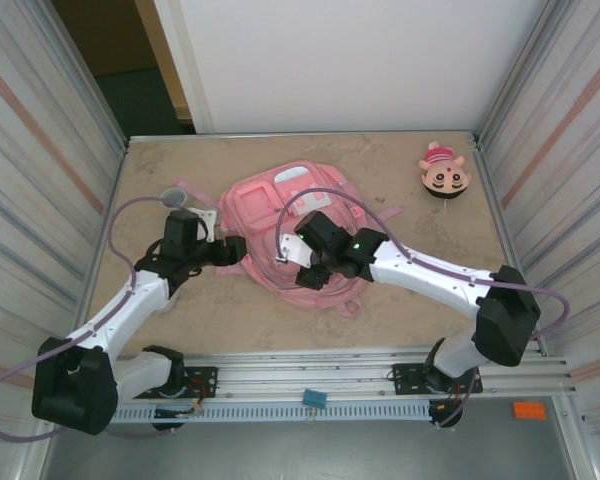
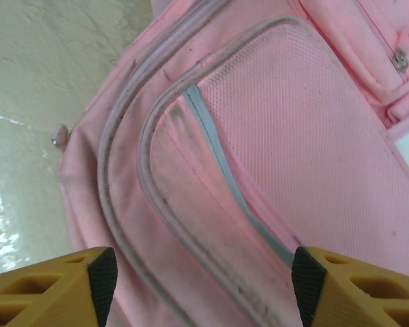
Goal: Pack the student bag
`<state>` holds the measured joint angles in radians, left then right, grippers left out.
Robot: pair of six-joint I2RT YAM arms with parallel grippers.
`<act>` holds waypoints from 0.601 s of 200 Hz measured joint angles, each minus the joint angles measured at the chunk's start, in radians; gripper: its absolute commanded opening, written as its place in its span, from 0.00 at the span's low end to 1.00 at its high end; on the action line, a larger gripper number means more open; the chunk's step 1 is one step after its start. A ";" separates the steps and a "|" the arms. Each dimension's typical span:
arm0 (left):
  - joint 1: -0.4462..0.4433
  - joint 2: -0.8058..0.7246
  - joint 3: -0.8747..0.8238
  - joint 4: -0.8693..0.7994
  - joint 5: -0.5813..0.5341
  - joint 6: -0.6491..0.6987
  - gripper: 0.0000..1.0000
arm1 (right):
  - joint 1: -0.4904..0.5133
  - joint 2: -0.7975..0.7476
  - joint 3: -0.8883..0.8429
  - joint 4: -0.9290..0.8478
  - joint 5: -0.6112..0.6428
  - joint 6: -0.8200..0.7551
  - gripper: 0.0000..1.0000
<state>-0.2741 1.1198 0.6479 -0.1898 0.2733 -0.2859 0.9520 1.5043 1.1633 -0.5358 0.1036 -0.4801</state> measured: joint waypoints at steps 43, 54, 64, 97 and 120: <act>0.001 0.060 0.027 -0.080 0.001 0.139 0.68 | 0.015 0.068 -0.024 0.114 0.077 -0.114 0.70; 0.007 0.071 0.044 -0.104 -0.005 0.204 0.67 | 0.016 0.087 -0.029 0.139 0.088 -0.136 0.69; 0.016 0.081 0.061 -0.120 -0.005 0.271 0.64 | 0.015 0.109 -0.029 0.153 0.087 -0.158 0.69; 0.059 0.104 0.084 -0.132 0.024 0.451 0.59 | 0.019 0.173 -0.033 0.189 0.091 -0.222 0.45; 0.103 0.135 0.085 -0.143 0.051 0.556 0.59 | 0.029 0.193 -0.040 0.239 0.116 -0.253 0.14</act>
<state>-0.1711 1.2545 0.7330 -0.3325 0.3244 0.2703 0.9806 1.6978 1.1233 -0.2970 0.2199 -0.7330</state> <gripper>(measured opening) 0.592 0.296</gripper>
